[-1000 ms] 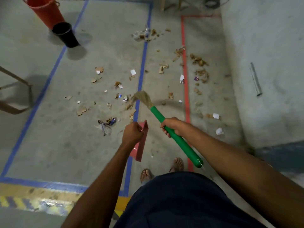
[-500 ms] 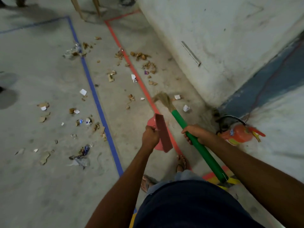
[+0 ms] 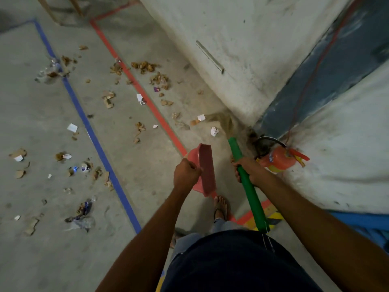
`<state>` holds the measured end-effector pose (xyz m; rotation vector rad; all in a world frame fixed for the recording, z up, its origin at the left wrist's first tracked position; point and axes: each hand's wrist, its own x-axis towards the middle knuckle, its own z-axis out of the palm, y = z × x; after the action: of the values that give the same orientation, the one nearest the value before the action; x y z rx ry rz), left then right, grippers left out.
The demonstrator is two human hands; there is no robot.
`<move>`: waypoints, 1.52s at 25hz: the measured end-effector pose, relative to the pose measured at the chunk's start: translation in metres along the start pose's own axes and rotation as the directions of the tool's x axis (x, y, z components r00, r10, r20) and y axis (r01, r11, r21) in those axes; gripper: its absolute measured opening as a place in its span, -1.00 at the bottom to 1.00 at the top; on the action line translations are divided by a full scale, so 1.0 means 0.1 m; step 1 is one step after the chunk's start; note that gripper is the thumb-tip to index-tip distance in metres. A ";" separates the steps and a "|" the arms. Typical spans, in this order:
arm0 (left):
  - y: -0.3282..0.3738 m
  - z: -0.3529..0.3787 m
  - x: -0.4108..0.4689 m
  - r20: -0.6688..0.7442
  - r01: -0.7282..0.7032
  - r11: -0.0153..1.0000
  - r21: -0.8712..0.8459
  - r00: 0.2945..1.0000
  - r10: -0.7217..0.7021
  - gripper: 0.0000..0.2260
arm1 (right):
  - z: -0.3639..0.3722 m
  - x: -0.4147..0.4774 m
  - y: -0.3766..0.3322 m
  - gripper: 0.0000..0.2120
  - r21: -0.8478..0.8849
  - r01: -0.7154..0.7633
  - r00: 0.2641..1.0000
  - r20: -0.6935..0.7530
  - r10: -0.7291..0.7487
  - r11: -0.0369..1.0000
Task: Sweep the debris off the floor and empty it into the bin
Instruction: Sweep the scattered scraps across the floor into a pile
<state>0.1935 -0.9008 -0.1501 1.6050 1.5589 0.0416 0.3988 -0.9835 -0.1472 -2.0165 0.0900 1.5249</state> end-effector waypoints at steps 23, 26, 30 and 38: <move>-0.51 1.10 0.67 -0.113 0.352 0.904 -0.242 0.915 -0.387 -0.58 | -0.57 0.64 0.47 -0.36 -0.645 0.236 0.971 0.123 -0.206 0.727; -0.25 1.26 0.73 -0.025 0.315 0.927 -0.206 0.945 -0.327 -0.74 | -0.82 0.89 0.64 -0.30 -0.667 0.014 0.984 -0.122 -0.128 0.745; -0.11 1.61 0.83 0.117 0.238 0.958 -0.162 0.968 -0.221 -0.79 | -0.74 1.24 0.73 -0.63 -0.681 -0.206 0.974 -0.214 0.079 0.703; -0.62 1.27 0.74 0.054 0.234 0.972 -0.019 0.971 -0.233 -0.77 | -0.34 0.70 1.31 -0.16 -0.646 0.033 0.990 -0.084 -0.114 0.762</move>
<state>0.2323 -0.9191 -0.3037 1.3831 1.6900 -0.1068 0.3997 -1.0869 -0.2592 -2.6023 -0.5419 1.5088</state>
